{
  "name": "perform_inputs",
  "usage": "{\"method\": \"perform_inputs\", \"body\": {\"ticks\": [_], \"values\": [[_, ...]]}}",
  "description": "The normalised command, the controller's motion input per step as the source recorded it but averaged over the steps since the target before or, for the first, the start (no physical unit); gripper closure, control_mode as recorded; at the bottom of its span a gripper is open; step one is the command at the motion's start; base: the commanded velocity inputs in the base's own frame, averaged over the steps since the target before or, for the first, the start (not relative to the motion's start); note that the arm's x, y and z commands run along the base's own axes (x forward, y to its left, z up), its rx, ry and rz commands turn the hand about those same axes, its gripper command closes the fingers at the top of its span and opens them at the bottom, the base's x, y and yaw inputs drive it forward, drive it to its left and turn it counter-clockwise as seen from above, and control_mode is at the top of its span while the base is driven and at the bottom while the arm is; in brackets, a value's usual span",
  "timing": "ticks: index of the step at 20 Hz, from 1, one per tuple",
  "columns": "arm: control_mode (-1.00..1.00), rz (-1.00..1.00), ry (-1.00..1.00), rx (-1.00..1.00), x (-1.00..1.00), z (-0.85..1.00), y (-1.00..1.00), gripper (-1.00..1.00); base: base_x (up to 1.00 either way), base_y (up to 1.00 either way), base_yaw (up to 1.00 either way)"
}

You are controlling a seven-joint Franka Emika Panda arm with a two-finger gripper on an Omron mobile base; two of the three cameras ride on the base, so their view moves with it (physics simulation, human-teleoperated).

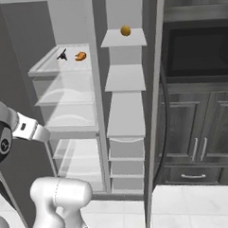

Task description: Pick up the frozen fish from the freezer, place it on any shelf in the fridge, and close the fridge and freezer doors when done.

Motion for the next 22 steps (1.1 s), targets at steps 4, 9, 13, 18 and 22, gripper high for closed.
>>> {"method": "perform_inputs", "body": {"ticks": [4,9,13,18,22], "values": [[-1.0,0.0,0.0,0.0,0.0,0.0,0.0,-1.0,0.0,0.0,0.0],[-1.0,0.0,-0.01,0.0,-0.16,0.0,0.0,-1.0,0.0,0.0,0.0],[-1.0,0.11,-0.22,-0.08,-0.85,0.04,0.52,-1.0,0.0,0.0,0.0],[-1.0,0.17,-0.33,-0.19,-0.81,0.07,1.0,-1.0,0.0,0.0,0.0],[-1.0,0.06,-0.32,-0.15,-0.6,0.01,1.0,-1.0,0.0,0.0,0.0]]}}
